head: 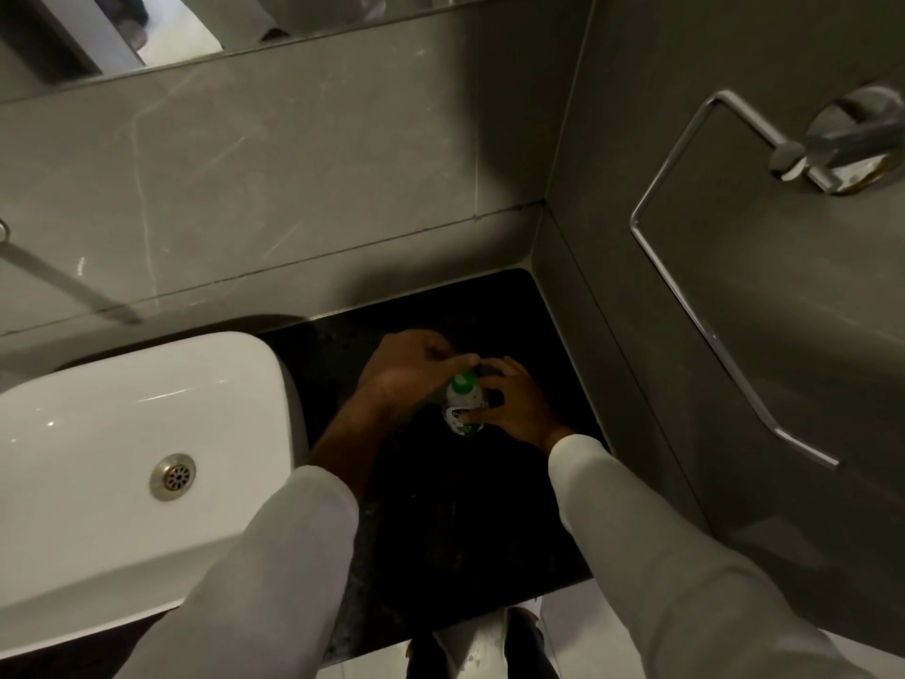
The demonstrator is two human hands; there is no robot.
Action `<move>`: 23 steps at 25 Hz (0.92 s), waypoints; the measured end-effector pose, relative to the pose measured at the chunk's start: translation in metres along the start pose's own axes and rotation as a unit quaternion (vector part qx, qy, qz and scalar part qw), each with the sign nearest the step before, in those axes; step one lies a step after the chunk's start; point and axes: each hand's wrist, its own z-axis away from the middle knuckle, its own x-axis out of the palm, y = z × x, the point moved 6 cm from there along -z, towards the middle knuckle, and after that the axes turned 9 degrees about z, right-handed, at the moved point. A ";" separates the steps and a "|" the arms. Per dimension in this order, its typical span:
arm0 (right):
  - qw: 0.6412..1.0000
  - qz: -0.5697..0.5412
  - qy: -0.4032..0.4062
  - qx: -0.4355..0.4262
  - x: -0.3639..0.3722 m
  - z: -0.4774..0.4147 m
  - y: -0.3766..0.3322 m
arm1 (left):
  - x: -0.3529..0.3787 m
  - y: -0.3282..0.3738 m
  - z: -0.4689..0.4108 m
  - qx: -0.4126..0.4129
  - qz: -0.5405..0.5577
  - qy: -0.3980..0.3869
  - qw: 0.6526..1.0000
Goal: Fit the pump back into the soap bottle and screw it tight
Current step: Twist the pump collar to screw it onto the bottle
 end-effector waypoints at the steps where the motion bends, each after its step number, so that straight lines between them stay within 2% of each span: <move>1: 1.000 -0.002 0.001 -0.002 0.001 -0.001 -0.001 | 0.004 -0.002 -0.002 -0.008 0.008 -0.007 1.000; 7: 1.000 0.002 0.002 -0.001 0.002 -0.004 0.003 | 0.011 -0.008 -0.007 -0.061 0.154 -0.011 0.986; 12: 1.000 -0.004 -0.004 0.004 0.000 -0.003 0.000 | 0.011 -0.004 -0.011 -0.096 0.152 -0.038 0.983; 17: 1.000 -0.008 -0.003 0.004 -0.001 -0.002 0.000 | 0.007 -0.005 -0.014 -0.075 0.101 -0.037 0.991; 21: 1.000 -0.003 0.010 0.009 0.001 0.001 0.003 | 0.010 -0.007 -0.015 -0.075 0.139 -0.049 0.986; 23: 1.000 0.002 0.014 0.010 0.000 0.003 0.000 | 0.012 -0.009 -0.013 -0.077 0.173 -0.028 0.982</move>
